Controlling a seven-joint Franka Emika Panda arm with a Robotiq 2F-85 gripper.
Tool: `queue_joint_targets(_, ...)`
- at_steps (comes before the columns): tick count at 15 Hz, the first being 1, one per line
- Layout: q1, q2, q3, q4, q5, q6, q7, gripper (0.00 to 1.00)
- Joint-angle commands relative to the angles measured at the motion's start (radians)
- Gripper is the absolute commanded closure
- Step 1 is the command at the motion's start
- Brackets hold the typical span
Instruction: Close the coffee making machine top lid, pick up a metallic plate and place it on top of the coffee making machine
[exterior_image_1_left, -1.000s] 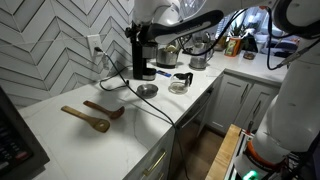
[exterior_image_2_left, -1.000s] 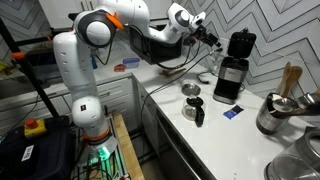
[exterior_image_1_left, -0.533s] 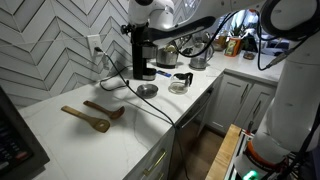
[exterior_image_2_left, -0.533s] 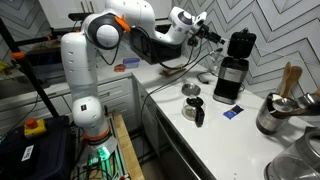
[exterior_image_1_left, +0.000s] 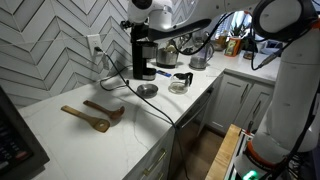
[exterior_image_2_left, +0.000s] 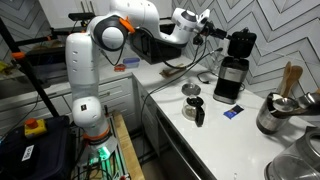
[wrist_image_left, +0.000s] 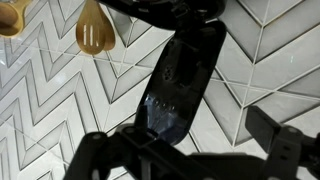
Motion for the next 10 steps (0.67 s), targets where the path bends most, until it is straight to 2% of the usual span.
queue_joint_targets(1,0.001,0.016,-0.015,0.023,-0.057,0.007,0.070,0.00)
queue_joint_targets(10,-0.006,0.013,-0.043,0.019,-0.145,0.017,0.229,0.00)
